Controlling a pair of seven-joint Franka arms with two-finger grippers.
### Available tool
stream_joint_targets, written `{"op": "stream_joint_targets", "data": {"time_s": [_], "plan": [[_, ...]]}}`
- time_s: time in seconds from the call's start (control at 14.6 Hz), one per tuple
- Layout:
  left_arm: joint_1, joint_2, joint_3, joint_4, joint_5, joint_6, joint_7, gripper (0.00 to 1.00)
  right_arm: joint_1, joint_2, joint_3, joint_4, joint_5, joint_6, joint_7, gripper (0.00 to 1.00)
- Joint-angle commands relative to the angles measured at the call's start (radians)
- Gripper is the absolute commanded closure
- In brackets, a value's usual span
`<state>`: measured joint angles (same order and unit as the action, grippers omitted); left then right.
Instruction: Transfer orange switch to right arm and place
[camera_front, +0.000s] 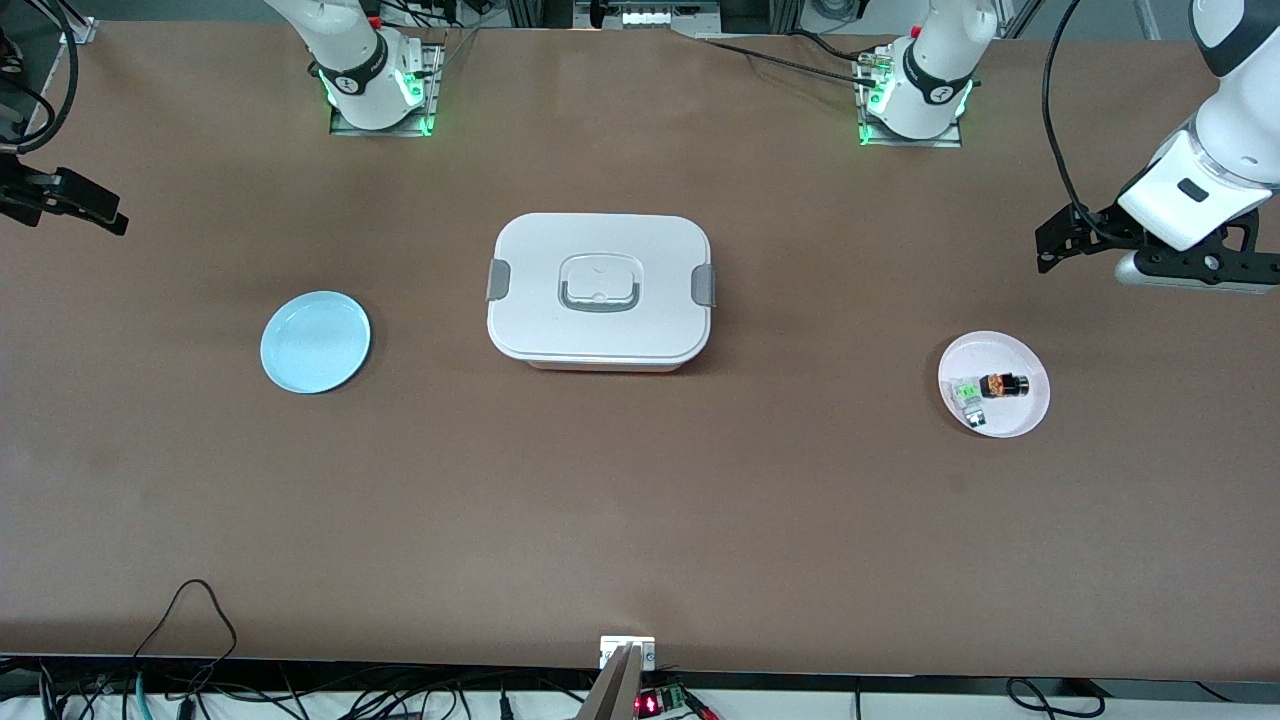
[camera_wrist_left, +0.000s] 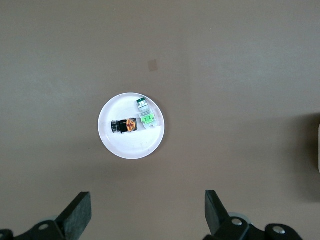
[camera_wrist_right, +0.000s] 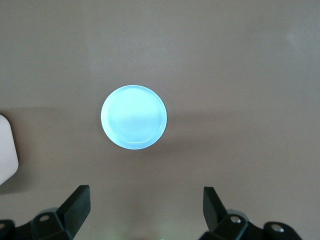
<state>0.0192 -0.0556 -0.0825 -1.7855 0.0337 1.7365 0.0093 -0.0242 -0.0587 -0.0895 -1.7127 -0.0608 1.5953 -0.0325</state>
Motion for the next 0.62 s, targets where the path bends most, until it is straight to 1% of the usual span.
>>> {"op": "stream_joint_targets", "data": {"time_s": [0.0,0.55], "plan": [[-0.001,0.017,-0.002,0.034,-0.011,-0.025,-0.006,0.0,-0.002,-0.015,-0.003,0.002,0.01,-0.017,0.0,0.0],[-0.002,0.017,-0.002,0.035,-0.011,-0.043,-0.005,0.0,-0.002,-0.006,-0.001,0.016,0.01,-0.017,0.005,0.0]]}}
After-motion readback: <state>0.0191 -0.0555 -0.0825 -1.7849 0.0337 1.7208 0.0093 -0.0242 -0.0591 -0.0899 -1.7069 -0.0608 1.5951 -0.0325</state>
